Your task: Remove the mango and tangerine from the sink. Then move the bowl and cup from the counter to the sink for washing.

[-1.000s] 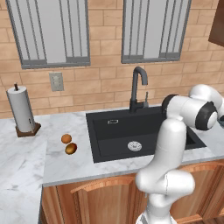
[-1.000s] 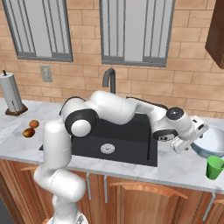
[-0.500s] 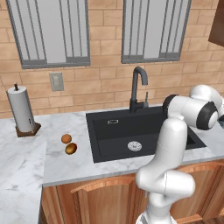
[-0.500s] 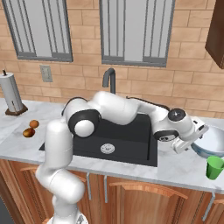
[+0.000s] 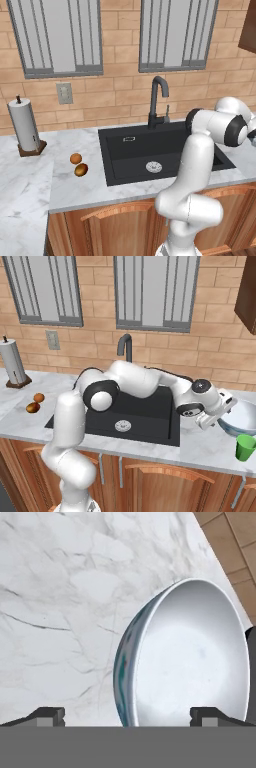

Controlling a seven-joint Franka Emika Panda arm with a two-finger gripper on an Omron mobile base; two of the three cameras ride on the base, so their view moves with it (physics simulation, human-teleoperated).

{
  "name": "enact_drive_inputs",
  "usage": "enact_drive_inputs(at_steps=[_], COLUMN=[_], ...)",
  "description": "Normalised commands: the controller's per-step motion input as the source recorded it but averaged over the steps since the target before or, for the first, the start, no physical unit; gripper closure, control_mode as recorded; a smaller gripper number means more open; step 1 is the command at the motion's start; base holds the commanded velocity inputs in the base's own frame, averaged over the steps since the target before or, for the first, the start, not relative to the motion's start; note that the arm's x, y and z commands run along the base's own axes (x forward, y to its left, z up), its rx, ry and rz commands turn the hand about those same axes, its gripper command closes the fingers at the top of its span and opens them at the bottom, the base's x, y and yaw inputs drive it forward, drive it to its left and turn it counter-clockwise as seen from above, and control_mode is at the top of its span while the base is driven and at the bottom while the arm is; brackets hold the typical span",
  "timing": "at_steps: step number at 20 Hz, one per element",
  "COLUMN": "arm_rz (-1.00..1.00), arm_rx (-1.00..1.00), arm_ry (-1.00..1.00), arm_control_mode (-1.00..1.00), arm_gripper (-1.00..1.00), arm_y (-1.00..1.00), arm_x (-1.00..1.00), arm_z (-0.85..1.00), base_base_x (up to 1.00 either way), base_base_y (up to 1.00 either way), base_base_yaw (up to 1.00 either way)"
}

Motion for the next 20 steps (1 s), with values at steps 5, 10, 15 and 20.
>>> enact_drive_inputs(at_steps=[5, 10, 15, 20], arm_rz=[0.00, 0.00, 0.00, 0.00], arm_rx=[-0.01, 0.00, 0.00, 0.00], arm_ry=[0.00, 0.03, 0.05, 0.03], arm_control_mode=[-1.00, -1.00, -1.00, -1.00], arm_gripper=[-1.00, -1.00, -1.00, -1.00], arm_y=[-0.14, -0.09, -0.07, -0.08], arm_x=[0.09, 0.08, 0.10, 0.11], arm_z=[-0.01, -0.07, -0.10, -0.08], base_base_x=[0.00, 0.00, 0.00, 0.00], base_base_y=[0.00, 0.00, 0.00, 0.00], base_base_yaw=[0.00, 0.00, 0.00, 0.00])
